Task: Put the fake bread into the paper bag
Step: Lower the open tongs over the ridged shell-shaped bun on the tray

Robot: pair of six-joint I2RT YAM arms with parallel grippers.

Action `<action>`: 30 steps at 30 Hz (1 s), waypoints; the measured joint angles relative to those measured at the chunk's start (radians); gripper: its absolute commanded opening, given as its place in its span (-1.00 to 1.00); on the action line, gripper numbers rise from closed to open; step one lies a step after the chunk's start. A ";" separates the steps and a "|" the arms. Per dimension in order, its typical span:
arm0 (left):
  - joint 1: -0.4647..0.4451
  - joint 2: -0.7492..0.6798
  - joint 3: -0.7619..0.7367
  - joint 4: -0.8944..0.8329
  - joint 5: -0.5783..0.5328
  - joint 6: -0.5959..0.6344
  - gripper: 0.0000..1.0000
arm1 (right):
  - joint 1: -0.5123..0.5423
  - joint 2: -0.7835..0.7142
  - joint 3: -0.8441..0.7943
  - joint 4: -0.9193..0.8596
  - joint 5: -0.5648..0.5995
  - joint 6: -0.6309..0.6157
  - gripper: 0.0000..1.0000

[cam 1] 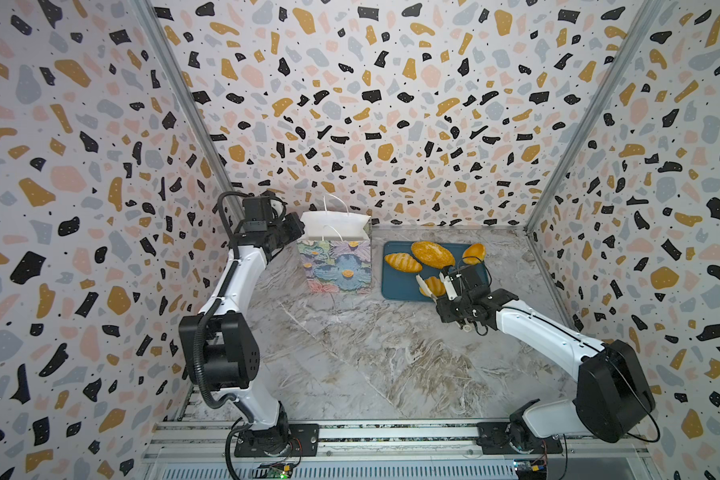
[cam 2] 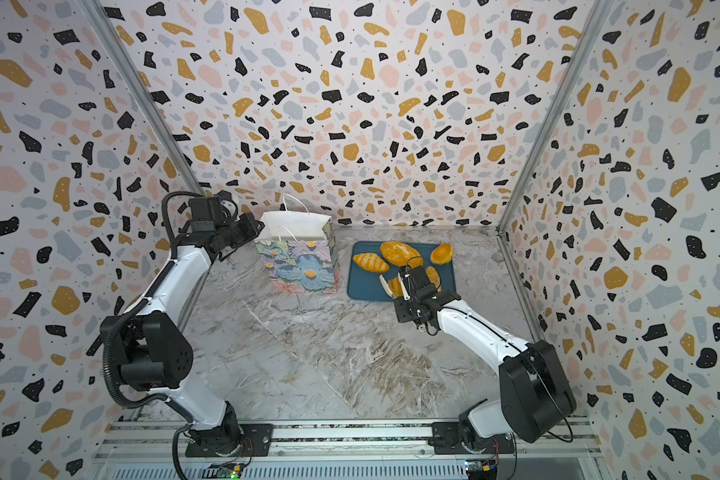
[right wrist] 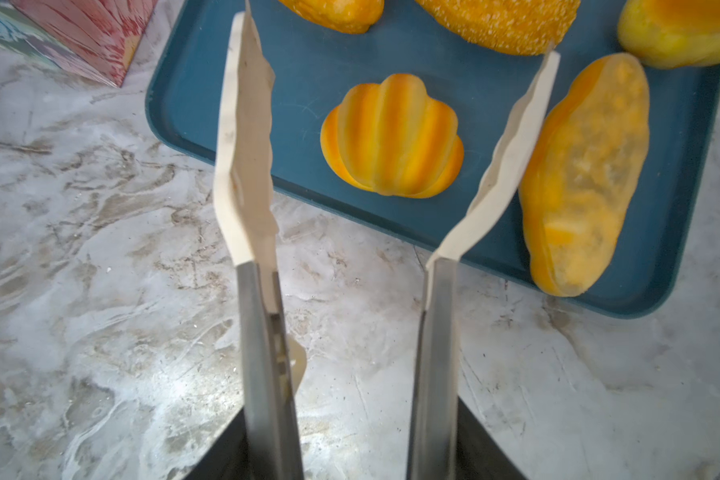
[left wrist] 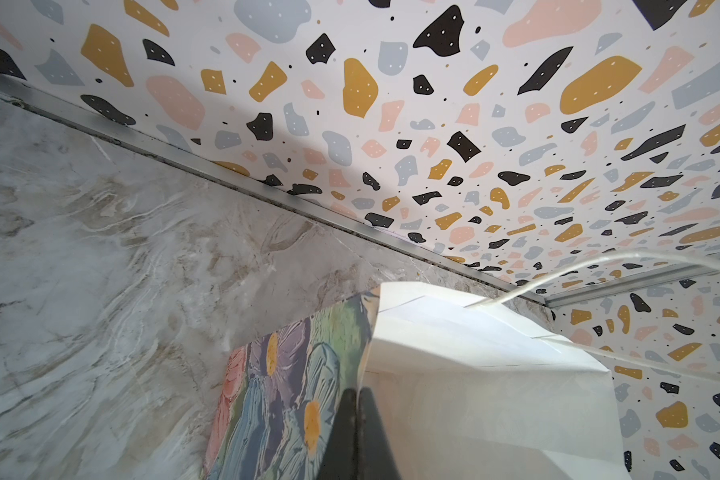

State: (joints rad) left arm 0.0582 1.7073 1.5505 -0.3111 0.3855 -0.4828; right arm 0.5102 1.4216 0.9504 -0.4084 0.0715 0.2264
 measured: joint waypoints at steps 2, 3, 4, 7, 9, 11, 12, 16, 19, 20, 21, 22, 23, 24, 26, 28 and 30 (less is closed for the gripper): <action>0.000 0.000 0.000 0.000 0.000 0.000 -1.00 | -0.001 0.011 0.000 -0.006 0.000 0.000 0.18; 0.000 0.000 0.000 0.000 0.000 0.000 -1.00 | -0.002 0.016 0.000 -0.008 0.000 0.000 0.18; 0.000 0.000 0.000 0.000 0.000 0.000 -1.00 | -0.002 0.019 0.000 -0.010 0.000 -0.001 0.18; 0.000 0.000 0.000 0.000 0.000 0.000 -1.00 | -0.004 0.029 0.000 -0.011 0.000 -0.004 0.19; 0.000 0.000 0.000 0.000 0.000 0.000 -1.00 | -0.006 0.039 0.001 -0.012 0.000 -0.006 0.20; 0.000 0.000 0.000 0.000 0.000 0.000 -1.00 | -0.007 0.053 0.004 -0.013 0.000 -0.008 0.20; 0.000 0.000 0.000 0.000 0.000 0.000 -1.00 | -0.007 0.062 0.007 -0.013 0.000 -0.009 0.20; 0.000 0.000 0.000 0.000 0.000 0.000 -1.00 | -0.008 0.097 0.027 -0.020 0.000 -0.014 0.21; 0.000 0.000 0.000 0.000 0.000 0.000 -1.00 | -0.009 0.112 0.045 -0.030 0.001 -0.019 0.21; 0.000 0.000 0.000 0.000 0.000 0.000 -1.00 | -0.009 0.117 0.053 -0.034 0.001 -0.021 0.21; 0.000 0.000 0.000 0.000 0.000 0.000 -1.00 | -0.009 0.123 0.061 -0.035 0.003 -0.023 0.21; 0.000 0.000 0.000 0.000 0.000 0.000 -1.00 | -0.009 0.130 0.069 -0.039 0.005 -0.026 0.21; 0.000 0.000 0.000 0.000 0.000 0.000 -1.00 | -0.009 0.138 0.079 -0.041 0.008 -0.027 0.21; 0.000 0.000 0.000 0.000 0.000 0.000 -1.00 | -0.009 0.146 0.086 -0.044 0.010 -0.027 0.21; 0.000 0.000 0.000 0.000 0.000 0.000 -1.00 | -0.009 0.164 0.100 -0.050 0.015 -0.031 0.21; 0.000 0.000 0.000 0.000 0.000 0.000 -1.00 | -0.009 0.178 0.108 -0.056 0.019 -0.033 0.21; 0.000 0.000 0.000 0.000 0.000 0.000 -1.00 | -0.010 0.194 0.120 -0.067 0.021 -0.035 0.21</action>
State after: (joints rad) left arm 0.0582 1.7073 1.5505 -0.3111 0.3855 -0.4824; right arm 0.5003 1.6154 1.0706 -0.4755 0.0929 0.1909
